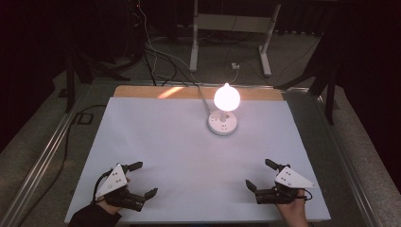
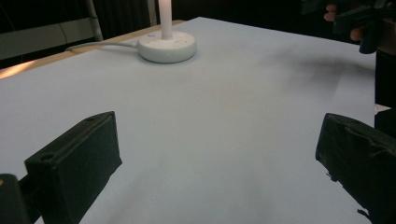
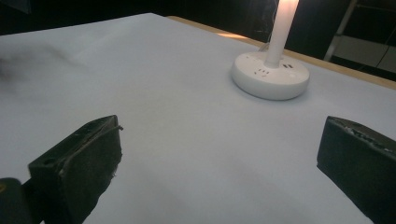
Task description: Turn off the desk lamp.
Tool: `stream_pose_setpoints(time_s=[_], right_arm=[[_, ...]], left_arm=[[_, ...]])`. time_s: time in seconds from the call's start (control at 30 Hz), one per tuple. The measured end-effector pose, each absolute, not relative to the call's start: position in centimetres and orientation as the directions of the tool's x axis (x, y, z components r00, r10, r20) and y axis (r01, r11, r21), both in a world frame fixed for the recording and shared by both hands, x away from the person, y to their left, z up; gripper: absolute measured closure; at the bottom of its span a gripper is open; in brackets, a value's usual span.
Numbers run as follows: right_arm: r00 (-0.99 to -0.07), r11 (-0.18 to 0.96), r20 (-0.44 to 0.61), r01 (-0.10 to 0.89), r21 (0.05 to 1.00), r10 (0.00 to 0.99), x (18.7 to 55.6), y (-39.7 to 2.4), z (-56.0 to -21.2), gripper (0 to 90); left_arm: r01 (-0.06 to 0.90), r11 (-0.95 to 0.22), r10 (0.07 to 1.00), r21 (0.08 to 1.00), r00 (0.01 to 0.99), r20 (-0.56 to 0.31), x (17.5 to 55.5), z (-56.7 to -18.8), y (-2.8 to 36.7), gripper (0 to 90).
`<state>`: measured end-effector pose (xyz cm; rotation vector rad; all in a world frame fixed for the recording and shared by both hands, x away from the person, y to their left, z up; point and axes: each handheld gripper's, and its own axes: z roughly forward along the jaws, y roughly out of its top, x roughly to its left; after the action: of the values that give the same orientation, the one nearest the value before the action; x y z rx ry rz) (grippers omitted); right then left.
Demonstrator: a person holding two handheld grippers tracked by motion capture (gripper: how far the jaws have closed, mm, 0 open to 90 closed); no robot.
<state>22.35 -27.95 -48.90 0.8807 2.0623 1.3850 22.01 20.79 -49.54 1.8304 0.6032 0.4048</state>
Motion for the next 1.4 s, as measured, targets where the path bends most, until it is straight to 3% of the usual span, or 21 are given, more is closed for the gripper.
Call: stream_pose_setpoints(time_s=[0.57,1.0,1.4], right_arm=[[-0.654,0.281,0.024,0.357,0.891,0.756,22.7,-28.2,-48.3,0.0],[-0.676,0.242,0.038,0.315,0.918,0.736,22.4,-27.3,-46.3,0.0],[-0.631,0.235,0.006,0.299,0.925,0.776,23.9,-27.1,-43.9,0.0]], left_arm=[[0.199,-0.257,0.591,0.946,0.807,-0.009,21.9,-49.4,20.8,0.5],[0.207,-0.257,0.589,0.944,0.808,-0.016,22.0,-49.5,20.7,0.5],[0.206,-0.260,0.589,0.944,0.808,-0.014,21.9,-49.4,20.7,0.5]])
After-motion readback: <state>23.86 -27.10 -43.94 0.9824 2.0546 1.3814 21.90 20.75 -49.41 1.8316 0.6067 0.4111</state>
